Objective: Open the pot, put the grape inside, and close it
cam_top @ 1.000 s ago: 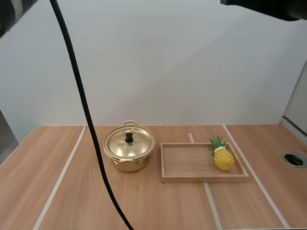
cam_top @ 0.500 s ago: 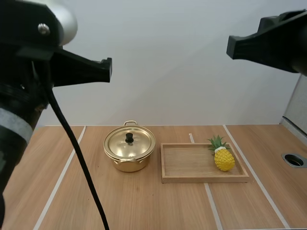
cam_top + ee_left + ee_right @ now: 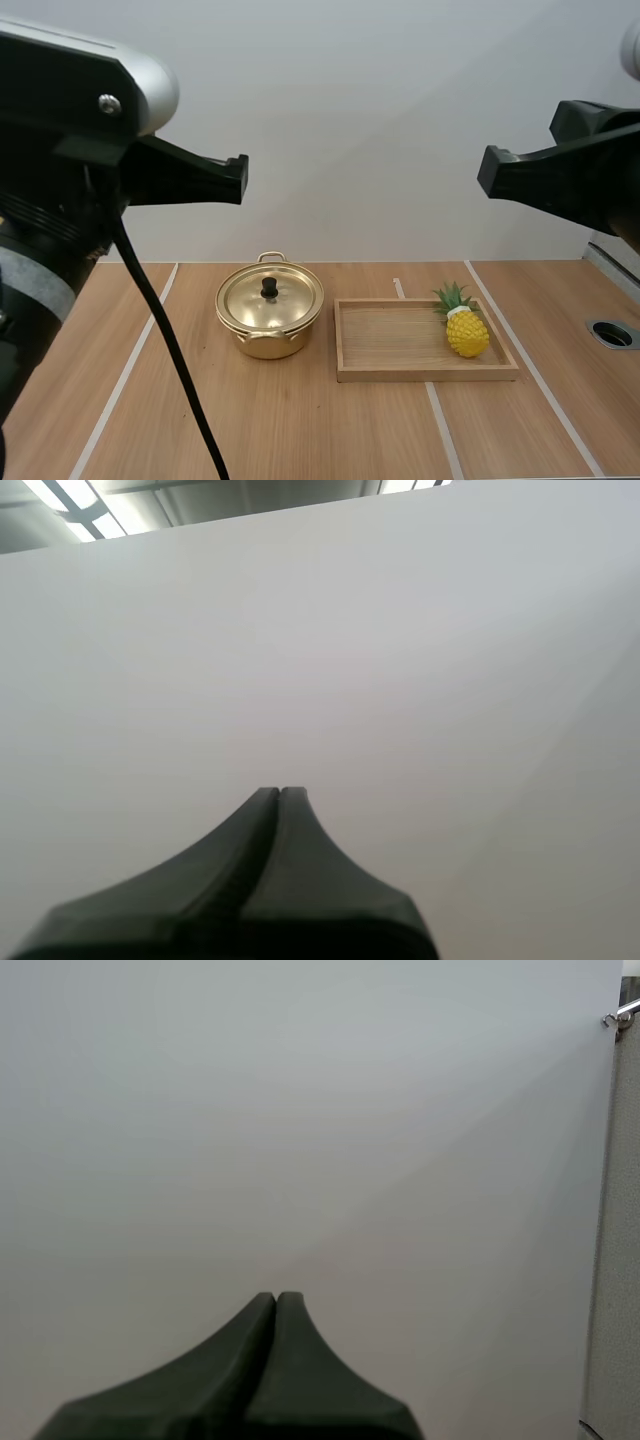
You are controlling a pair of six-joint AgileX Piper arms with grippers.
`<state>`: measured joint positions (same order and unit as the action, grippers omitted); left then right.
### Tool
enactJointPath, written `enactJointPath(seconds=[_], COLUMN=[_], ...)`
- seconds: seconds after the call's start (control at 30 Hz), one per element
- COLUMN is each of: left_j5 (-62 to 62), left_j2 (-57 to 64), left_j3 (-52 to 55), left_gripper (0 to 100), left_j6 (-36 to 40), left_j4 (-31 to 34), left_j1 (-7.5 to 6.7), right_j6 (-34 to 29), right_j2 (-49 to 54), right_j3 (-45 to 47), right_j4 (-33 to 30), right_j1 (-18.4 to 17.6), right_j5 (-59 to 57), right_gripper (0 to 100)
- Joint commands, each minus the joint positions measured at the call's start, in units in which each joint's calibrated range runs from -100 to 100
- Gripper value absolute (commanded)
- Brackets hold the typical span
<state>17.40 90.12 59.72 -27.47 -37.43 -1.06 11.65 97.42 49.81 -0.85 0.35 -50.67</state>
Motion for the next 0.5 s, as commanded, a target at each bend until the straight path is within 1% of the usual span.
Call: enactJointPath(seconds=[0.0,0.03,0.1,0.3,0.4,0.47], left_j5=[-1.5,-1.7,-1.9,0.0,1.1,3.6], left_j2=[-0.3,-0.3,0.7,5.8,9.3,9.9], left_j3=[0.6,0.9,2.4,9.0,11.1,11.7], left_gripper=[0,0,0,0,0,0], left_j6=[2.1,2.8,4.6,16.0,18.6,18.9], left_j4=[2.2,2.2,3.9,11.4,13.9,13.9], left_j1=[-1.25,-1.25,-0.75,1.39,1.63,1.63], right_j6=[-0.1,0.3,1.4,1.4,1.9,2.0], right_j2=[0.4,0.4,0.5,2.6,2.6,2.6], right_j3=[0.5,0.6,0.8,0.8,0.5,1.3], right_j4=[0.2,0.2,0.2,1.7,2.8,2.8], right_j1=[0.3,0.3,0.6,0.9,0.9,0.9], right_j5=[0.5,0.5,-1.2,-4.2,-6.2,-6.2], right_gripper=[0,0,0,0,0,0])
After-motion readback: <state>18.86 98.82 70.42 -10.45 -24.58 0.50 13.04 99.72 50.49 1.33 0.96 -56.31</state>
